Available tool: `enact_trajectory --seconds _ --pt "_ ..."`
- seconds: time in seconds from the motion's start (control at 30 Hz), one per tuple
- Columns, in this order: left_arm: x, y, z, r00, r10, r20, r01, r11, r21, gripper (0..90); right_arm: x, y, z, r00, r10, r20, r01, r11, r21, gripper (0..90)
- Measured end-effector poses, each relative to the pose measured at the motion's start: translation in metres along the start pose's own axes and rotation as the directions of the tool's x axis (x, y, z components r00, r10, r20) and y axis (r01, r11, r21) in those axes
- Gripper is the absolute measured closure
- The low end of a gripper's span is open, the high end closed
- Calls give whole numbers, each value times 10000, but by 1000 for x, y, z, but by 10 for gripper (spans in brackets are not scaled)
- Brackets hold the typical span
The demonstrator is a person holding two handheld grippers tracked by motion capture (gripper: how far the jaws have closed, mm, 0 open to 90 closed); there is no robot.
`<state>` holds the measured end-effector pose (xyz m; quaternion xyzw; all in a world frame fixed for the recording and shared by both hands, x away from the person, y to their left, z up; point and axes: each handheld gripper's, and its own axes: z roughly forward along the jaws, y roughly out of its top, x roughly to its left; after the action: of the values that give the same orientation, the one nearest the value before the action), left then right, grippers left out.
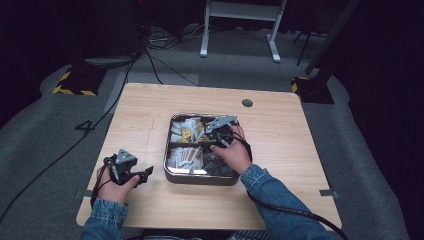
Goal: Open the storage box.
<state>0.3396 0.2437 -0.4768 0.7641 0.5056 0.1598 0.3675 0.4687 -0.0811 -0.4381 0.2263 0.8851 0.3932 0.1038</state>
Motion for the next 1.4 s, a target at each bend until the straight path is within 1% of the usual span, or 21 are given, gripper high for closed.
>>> enact_trajectory --seconds 0.03,0.17,0.3,0.37,0.53,0.57,0.63,0.83,1.07,1.3,1.4 --pt "0 1 0 10000 -2 4 2 10000 -17 297 0 0 -1 10000 74 -5 -74 10000 -12 587" --pt "0 3 2 10000 62 56 -62 10000 -30 297 -1 2 -5 9999 120 -41 -120 9999 -118 587" --pt "0 6 4 9999 52 114 -51 10000 -71 297 -3 5 -12 9999 108 60 -106 9996 -274 587" --pt "0 7 5 9999 121 112 -120 9999 -97 297 -4 7 -18 9999 134 69 -131 9992 -386 587" --pt "0 10 7 9997 131 217 -128 9999 -109 297 -8 9 -32 9998 81 173 -72 9987 -504 587" --pt "0 10 8 9998 122 183 -120 9999 -102 297 -9 9 -35 9998 52 200 -41 9986 -534 587" --pt "0 10 9 9997 133 202 -132 9999 -43 297 -11 9 -41 9997 58 253 -44 9984 -558 587" --pt "1 11 11 9998 28 191 -26 9999 -120 299 -19 6 -60 9993 -25 384 45 9986 -533 587" --pt "2 11 10 9999 16 152 -14 9999 -129 298 -31 -2 -84 9988 5 495 22 9986 -537 587" --pt "3 9 9 10000 33 85 -32 10000 -63 299 -49 -14 -108 9971 3 767 36 9987 -518 587" --pt "4 8 8 10000 -8 29 8 10000 -70 299 -57 -20 -118 9962 72 873 -25 9986 -537 587"
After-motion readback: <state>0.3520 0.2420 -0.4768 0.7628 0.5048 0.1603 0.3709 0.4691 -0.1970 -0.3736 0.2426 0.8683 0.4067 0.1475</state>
